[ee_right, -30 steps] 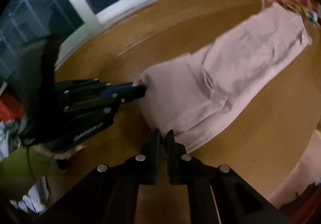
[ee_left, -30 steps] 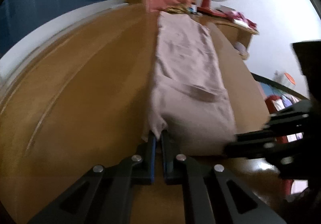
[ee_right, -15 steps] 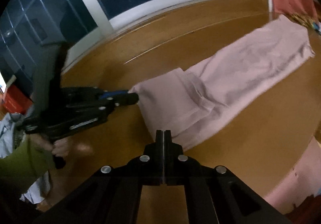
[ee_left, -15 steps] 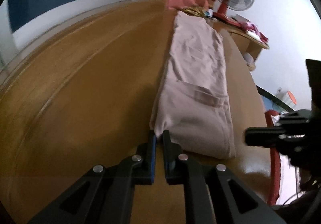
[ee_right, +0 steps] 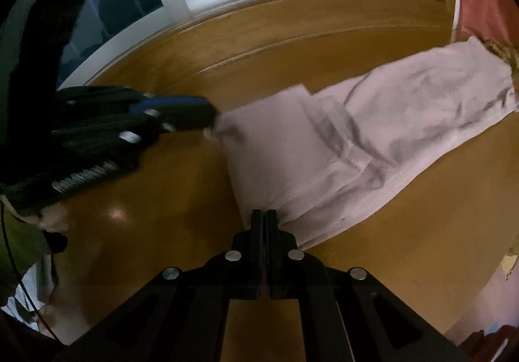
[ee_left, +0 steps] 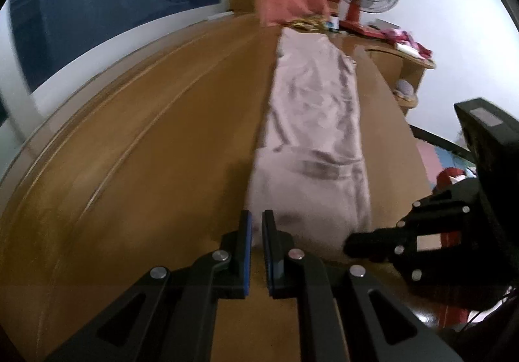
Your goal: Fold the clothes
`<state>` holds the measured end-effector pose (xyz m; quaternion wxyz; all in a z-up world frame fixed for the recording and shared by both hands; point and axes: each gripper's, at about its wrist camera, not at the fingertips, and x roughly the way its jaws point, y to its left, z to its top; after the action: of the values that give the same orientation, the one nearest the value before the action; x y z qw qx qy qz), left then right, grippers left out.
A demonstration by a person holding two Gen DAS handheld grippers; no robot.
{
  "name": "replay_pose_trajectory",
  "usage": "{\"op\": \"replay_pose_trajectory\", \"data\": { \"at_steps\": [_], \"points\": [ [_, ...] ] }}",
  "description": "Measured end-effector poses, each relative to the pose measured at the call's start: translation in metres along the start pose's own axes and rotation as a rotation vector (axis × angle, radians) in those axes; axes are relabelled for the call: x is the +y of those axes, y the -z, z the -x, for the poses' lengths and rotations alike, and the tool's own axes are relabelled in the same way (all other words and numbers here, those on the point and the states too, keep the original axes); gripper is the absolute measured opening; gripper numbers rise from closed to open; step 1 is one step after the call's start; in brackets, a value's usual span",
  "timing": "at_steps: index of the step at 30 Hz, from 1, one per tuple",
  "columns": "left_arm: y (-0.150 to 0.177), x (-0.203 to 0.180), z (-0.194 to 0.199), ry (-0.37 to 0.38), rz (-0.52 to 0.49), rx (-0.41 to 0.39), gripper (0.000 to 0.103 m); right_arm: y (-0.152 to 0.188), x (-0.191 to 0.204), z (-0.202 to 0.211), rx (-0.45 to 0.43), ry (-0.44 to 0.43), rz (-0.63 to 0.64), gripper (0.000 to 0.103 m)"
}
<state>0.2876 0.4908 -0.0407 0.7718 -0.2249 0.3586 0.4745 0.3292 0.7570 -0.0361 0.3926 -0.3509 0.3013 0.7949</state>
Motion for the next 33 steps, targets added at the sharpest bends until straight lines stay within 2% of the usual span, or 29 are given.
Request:
{"op": "replay_pose_trajectory", "data": {
  "at_steps": [1, 3, 4, 5, 6, 7, 10, 12, 14, 17, 18, 19, 20, 23, 27, 30, 32, 33],
  "points": [
    [-0.003, -0.004, -0.004, 0.013, -0.009, 0.000, 0.007, -0.003, 0.002, 0.007, -0.042, -0.002, -0.001, 0.003],
    [-0.006, -0.008, -0.015, 0.029, -0.017, 0.016, 0.007, -0.007, 0.007, 0.016, -0.095, 0.002, 0.009, 0.019],
    [-0.005, -0.009, -0.019, 0.035, -0.024, 0.027, 0.007, -0.007, 0.009, 0.016, -0.097, 0.023, 0.022, 0.047],
    [-0.004, -0.009, -0.023, 0.040, -0.030, 0.038, 0.005, -0.006, 0.012, 0.015, -0.098, 0.045, 0.038, 0.054],
    [-0.002, -0.010, -0.027, 0.043, -0.036, 0.051, 0.005, -0.003, 0.016, 0.010, -0.089, 0.088, 0.080, 0.055],
    [-0.001, -0.010, -0.031, 0.037, -0.037, 0.064, 0.005, -0.002, 0.018, 0.005, -0.076, 0.087, 0.109, 0.055],
    [0.002, -0.009, -0.035, 0.038, -0.031, 0.076, 0.006, 0.005, 0.020, -0.012, -0.008, 0.033, 0.132, 0.053],
    [0.003, -0.008, -0.034, 0.027, -0.029, 0.078, 0.010, 0.010, 0.024, -0.012, -0.003, 0.048, 0.177, 0.051],
    [0.004, -0.006, -0.031, 0.001, -0.033, 0.080, 0.020, 0.014, 0.028, -0.011, 0.014, 0.064, 0.228, 0.051],
    [0.009, 0.002, -0.019, -0.011, -0.021, 0.068, 0.021, 0.022, 0.029, -0.003, 0.049, 0.098, 0.294, 0.051],
    [0.012, 0.006, -0.012, -0.006, -0.011, 0.058, 0.024, 0.025, 0.027, 0.001, 0.062, 0.113, 0.282, 0.051],
    [0.017, 0.010, -0.005, -0.001, 0.009, 0.052, 0.032, 0.026, 0.028, 0.005, 0.066, 0.133, 0.270, 0.050],
    [0.021, 0.015, 0.001, 0.006, 0.028, 0.046, 0.041, 0.027, 0.032, 0.009, 0.057, 0.146, 0.267, 0.050],
    [0.031, 0.021, 0.009, 0.036, 0.050, 0.044, 0.046, 0.033, 0.054, 0.021, -0.056, 0.214, 0.349, 0.051],
    [0.037, 0.017, 0.004, 0.051, -0.003, 0.076, 0.046, 0.037, 0.059, 0.009, -0.033, 0.219, 0.393, 0.051],
    [0.039, 0.010, -0.002, 0.051, -0.054, 0.060, 0.046, 0.039, 0.058, 0.005, -0.009, 0.210, 0.383, 0.048],
    [0.039, 0.007, -0.009, 0.060, -0.085, 0.047, 0.043, 0.034, 0.048, 0.006, -0.003, 0.194, 0.305, 0.028],
    [0.039, 0.005, -0.013, 0.067, -0.100, 0.050, 0.039, 0.032, 0.041, 0.009, 0.001, 0.163, 0.256, 0.025]
  ]
}}
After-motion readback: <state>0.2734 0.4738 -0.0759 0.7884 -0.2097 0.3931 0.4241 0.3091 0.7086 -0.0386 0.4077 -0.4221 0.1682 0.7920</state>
